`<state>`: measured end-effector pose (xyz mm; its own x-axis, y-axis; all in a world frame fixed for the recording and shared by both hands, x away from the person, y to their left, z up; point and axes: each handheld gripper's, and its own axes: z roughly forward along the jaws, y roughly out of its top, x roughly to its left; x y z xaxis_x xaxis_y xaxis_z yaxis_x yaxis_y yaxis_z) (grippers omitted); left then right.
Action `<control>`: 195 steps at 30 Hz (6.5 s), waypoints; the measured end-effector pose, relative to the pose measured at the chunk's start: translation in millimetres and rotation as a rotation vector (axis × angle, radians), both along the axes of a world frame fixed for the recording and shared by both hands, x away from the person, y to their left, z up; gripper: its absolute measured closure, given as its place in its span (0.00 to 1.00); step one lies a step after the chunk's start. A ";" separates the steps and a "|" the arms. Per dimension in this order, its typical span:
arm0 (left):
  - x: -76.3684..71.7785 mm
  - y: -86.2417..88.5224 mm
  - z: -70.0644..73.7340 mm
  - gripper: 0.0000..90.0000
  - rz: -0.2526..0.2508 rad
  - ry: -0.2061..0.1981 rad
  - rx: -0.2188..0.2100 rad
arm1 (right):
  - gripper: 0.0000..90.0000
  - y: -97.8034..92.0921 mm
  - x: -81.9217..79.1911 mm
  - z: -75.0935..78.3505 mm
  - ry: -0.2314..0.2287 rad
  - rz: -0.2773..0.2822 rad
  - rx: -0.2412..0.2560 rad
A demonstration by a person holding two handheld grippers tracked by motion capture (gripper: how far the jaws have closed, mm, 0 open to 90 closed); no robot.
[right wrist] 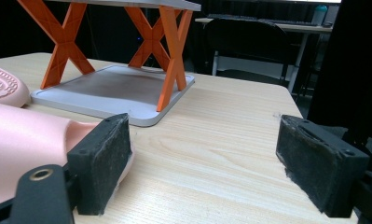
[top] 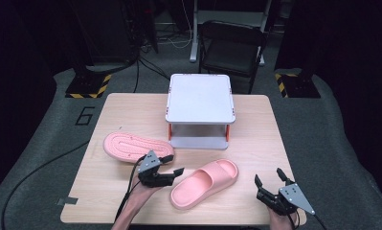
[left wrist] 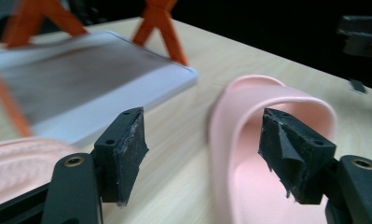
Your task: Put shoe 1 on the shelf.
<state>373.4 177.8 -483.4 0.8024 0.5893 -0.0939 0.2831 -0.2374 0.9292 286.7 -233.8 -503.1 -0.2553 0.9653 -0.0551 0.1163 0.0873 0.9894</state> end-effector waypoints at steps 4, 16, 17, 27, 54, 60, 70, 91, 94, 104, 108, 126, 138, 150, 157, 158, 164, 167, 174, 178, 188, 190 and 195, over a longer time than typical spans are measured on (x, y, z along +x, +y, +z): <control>5.2 -20.7 -2.4 0.40 -0.054 0.024 0.045 | 0.19 1.1 -0.5 1.0 -0.011 0.002 -0.021; 21.1 -52.6 -19.3 0.55 -0.126 0.108 0.146 | 0.20 -1.8 0.3 0.2 -0.001 0.003 -0.006; 22.6 -55.4 -20.7 0.58 -0.137 0.111 0.156 | 0.20 -1.8 0.5 0.1 0.001 0.003 -0.015; 28.1 -71.9 -22.3 0.80 -0.124 0.092 0.195 | 0.21 0.3 1.3 -0.1 0.010 0.021 -0.032; 55.4 -49.2 6.6 0.86 0.454 0.102 0.113 | 0.23 2.4 0.8 1.2 0.006 0.029 -0.074; 69.0 -50.8 7.0 0.86 0.575 0.129 0.110 | 0.23 1.2 0.9 1.2 0.005 0.024 -0.077; 84.1 -47.0 1.6 0.85 0.682 0.201 0.078 | 0.23 -0.4 0.4 1.5 0.006 0.028 -0.082; 98.6 -36.6 -3.1 0.78 0.719 0.216 -0.041 | 0.24 2.1 0.9 0.8 0.013 0.036 -0.120; 101.4 -33.9 -4.1 0.73 0.705 0.230 -0.058 | 0.24 2.2 1.0 0.4 0.014 0.042 -0.116; 51.0 -30.9 5.7 0.35 0.463 0.124 -0.062 | 0.24 0.7 0.0 1.5 0.009 0.031 -0.112; 23.2 -33.5 -0.3 0.26 0.408 0.080 0.039 | 0.24 0.4 -0.4 2.0 0.009 0.034 -0.111; 28.7 -47.7 -21.6 0.20 0.397 0.051 0.248 | 0.24 -2.3 -1.5 2.5 0.007 0.026 -0.095; 42.4 -49.8 -9.1 0.23 0.403 0.031 0.209 | 0.25 -3.1 -1.8 2.5 0.008 0.029 -0.099; 42.7 -48.2 -24.8 0.29 0.382 0.064 0.300 | 0.25 -4.7 -2.6 2.9 0.004 0.020 -0.086; 60.8 -46.5 -22.7 0.32 0.435 0.066 0.272 | 0.25 -4.8 -2.2 2.8 0.009 0.026 -0.086; 60.8 -46.5 -22.7 0.32 0.435 0.066 0.272 | 0.25 -4.8 -2.2 2.8 0.009 0.026 -0.086; 75.9 -50.7 -22.2 0.33 0.463 0.055 0.296 | 0.25 -5.5 -2.1 2.5 0.009 0.025 -0.084; 83.9 -50.7 -22.6 0.34 0.474 0.062 0.301 | 0.25 -5.8 -2.0 2.4 0.010 0.024 -0.083; 90.6 -50.0 -23.7 0.33 0.482 0.083 0.278 | 0.25 -5.9 -1.8 2.2 0.011 0.025 -0.082; 89.8 -49.7 -23.0 0.34 0.494 0.094 0.274 | 0.25 -5.6 -1.5 2.0 0.011 0.026 -0.084; 69.9 -36.2 -4.1 0.28 0.427 0.055 0.151 | 0.25 -3.7 -1.2 1.9 0.009 0.029 -0.077; 62.0 -29.2 1.4 0.26 0.407 0.033 0.116 | 0.25 -3.5 -1.1 2.0 0.011 0.035 -0.082; 43.8 -7.6 10.5 0.21 0.363 0.032 0.030 | 0.24 -2.8 -0.8 1.7 0.018 0.040 -0.079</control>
